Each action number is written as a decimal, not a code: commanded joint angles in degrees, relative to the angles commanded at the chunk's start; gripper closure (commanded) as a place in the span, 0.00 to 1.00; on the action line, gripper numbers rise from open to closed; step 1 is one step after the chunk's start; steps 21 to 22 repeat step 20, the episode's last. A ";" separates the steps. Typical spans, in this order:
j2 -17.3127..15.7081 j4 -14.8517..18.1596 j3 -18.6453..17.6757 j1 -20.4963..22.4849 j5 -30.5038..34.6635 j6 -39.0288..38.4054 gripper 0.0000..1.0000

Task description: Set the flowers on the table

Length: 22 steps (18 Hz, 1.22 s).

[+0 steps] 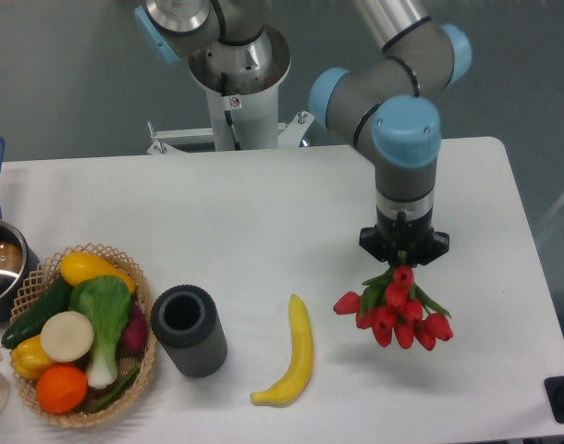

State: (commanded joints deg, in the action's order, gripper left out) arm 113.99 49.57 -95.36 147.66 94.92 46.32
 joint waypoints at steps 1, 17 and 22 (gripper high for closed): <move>0.53 -0.18 0.00 -0.09 0.09 0.09 0.79; -2.63 -4.49 -0.62 0.78 -0.61 0.53 0.00; -3.07 -4.40 -0.62 1.67 -0.62 0.53 0.00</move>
